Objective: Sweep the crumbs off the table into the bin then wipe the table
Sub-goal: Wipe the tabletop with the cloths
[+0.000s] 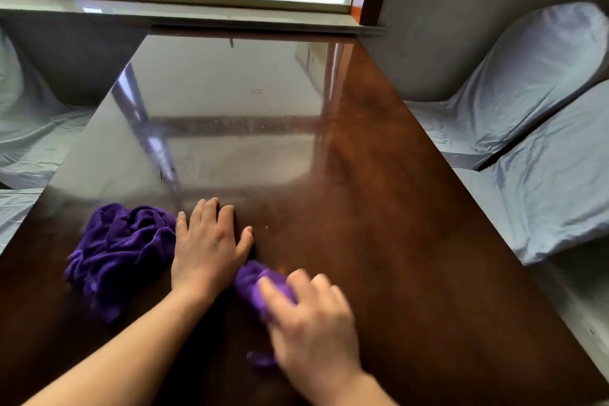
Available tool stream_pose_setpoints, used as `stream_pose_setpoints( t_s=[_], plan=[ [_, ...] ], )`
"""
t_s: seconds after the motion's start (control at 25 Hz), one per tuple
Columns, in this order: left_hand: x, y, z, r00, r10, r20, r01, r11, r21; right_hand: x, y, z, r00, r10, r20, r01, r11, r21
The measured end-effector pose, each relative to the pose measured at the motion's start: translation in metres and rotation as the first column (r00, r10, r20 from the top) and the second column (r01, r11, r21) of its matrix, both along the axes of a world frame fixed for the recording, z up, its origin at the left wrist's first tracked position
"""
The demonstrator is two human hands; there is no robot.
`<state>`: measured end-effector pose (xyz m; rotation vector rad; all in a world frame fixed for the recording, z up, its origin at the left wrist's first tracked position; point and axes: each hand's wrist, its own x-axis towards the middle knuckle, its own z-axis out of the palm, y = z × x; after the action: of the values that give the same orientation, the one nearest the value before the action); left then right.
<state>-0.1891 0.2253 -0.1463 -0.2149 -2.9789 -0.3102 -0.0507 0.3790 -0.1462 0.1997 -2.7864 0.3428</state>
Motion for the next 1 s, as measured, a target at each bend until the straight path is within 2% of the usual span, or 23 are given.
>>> stream_pose_setpoints(
  t_s=[0.08, 0.12, 0.2, 0.24, 0.32, 0.36, 0.48, 0.68, 0.8, 0.88, 0.92, 1.0],
  plan=[
    [0.004, -0.001, 0.002, 0.999, -0.032, -0.023, 0.032, 0.999, -0.012, 0.023, 0.015, 0.0, 0.993, 0.111, -0.033, -0.11, 0.993, 0.033],
    [0.004, -0.002, 0.004, 0.999, -0.045, -0.026, 0.045, 0.999, -0.011, 0.023, 0.041, 0.005, 0.993, 0.103, -0.054, -0.098, 0.991, 0.086],
    [0.005, -0.001, 0.006, 0.997, -0.072, -0.025, 0.073, 0.997, 0.009, 0.01, 0.114, 0.015, 0.992, -0.12, -0.025, 0.122, 0.973, 0.196],
    [0.005, -0.001, 0.007, 0.995, -0.095, -0.023, 0.096, 0.995, 0.021, -0.004, 0.157, 0.02, 0.96, -0.278, -0.024, 0.275, 0.931, 0.238],
    [0.007, -0.001, 0.007, 0.984, -0.175, -0.015, 0.175, 0.983, 0.046, -0.029, 0.228, 0.028, 0.86, -0.51, 0.028, 0.493, 0.842, 0.22],
    [0.008, -0.002, 0.009, 0.976, -0.218, -0.011, 0.218, 0.974, 0.056, -0.038, 0.246, 0.026, 0.824, -0.565, 0.048, 0.548, 0.815, 0.187],
    [0.006, -0.004, 0.011, 0.959, -0.283, 0.004, 0.283, 0.958, 0.047, -0.04, 0.243, 0.013, 0.782, -0.622, -0.035, 0.619, 0.77, 0.157],
    [0.009, 0.0, 0.007, 0.953, -0.303, 0.02, 0.304, 0.948, -0.094, -0.011, 0.159, 0.012, 0.817, -0.575, -0.036, 0.576, 0.811, 0.1],
    [0.013, 0.002, 0.011, 0.95, -0.312, 0.021, 0.312, 0.936, -0.161, 0.031, 0.09, 0.008, 0.921, -0.384, -0.066, 0.389, 0.915, 0.103],
    [0.024, 0.001, 0.012, 0.951, -0.302, 0.067, 0.309, 0.942, -0.13, 0.061, 0.063, -0.001, 0.986, -0.156, -0.053, 0.163, 0.975, 0.15],
    [0.032, -0.002, 0.011, 0.949, -0.302, 0.091, 0.31, 0.947, -0.088, 0.067, 0.067, -0.001, 0.994, -0.095, -0.048, 0.102, 0.98, 0.173],
    [0.061, -0.021, 0.009, 0.944, -0.309, 0.113, 0.311, 0.95, 0.001, 0.063, 0.085, 0.004, 0.984, -0.171, -0.049, 0.177, 0.967, 0.184]
  ],
)
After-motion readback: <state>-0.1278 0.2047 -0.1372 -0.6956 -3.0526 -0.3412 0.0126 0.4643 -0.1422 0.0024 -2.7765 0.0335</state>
